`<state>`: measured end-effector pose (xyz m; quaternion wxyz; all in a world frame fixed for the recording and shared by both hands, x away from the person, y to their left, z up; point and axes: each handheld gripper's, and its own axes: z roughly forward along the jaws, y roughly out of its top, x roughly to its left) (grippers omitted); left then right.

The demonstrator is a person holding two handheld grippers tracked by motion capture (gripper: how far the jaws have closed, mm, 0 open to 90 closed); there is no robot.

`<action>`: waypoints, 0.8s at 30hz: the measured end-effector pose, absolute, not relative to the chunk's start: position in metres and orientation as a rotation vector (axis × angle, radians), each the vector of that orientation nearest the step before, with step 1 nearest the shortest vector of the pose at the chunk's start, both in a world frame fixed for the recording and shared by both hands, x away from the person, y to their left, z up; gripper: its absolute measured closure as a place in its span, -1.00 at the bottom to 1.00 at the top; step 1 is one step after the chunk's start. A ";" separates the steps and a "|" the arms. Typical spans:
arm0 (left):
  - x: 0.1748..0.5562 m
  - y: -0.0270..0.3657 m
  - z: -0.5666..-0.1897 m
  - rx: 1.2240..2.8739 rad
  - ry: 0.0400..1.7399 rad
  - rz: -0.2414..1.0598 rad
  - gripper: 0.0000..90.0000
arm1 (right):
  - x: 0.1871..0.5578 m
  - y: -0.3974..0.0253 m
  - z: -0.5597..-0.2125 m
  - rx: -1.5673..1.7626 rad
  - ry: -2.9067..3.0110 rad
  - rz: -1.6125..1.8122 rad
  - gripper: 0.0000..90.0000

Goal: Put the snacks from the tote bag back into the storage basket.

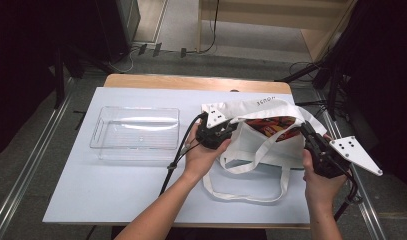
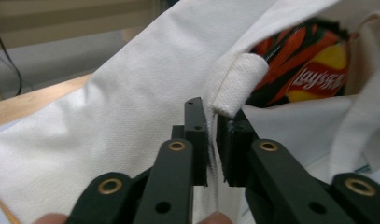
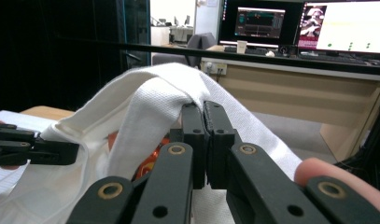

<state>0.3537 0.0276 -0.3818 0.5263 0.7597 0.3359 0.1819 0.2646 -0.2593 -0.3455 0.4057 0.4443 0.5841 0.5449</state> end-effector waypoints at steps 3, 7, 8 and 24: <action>0.341 0.032 -0.369 1.797 0.748 0.441 0.92 | 0.262 -0.262 -0.342 1.118 1.453 1.381 1.00; 0.326 0.042 -0.348 1.727 0.685 0.394 0.93 | 0.258 -0.266 -0.334 1.112 1.424 1.404 1.00; 0.322 0.045 -0.341 1.706 0.665 0.384 0.93 | 0.256 -0.266 -0.331 1.109 1.414 1.411 1.00; 0.354 0.044 -0.357 1.695 0.811 0.208 0.88 | 0.267 -0.268 -0.338 1.194 1.469 1.399 1.00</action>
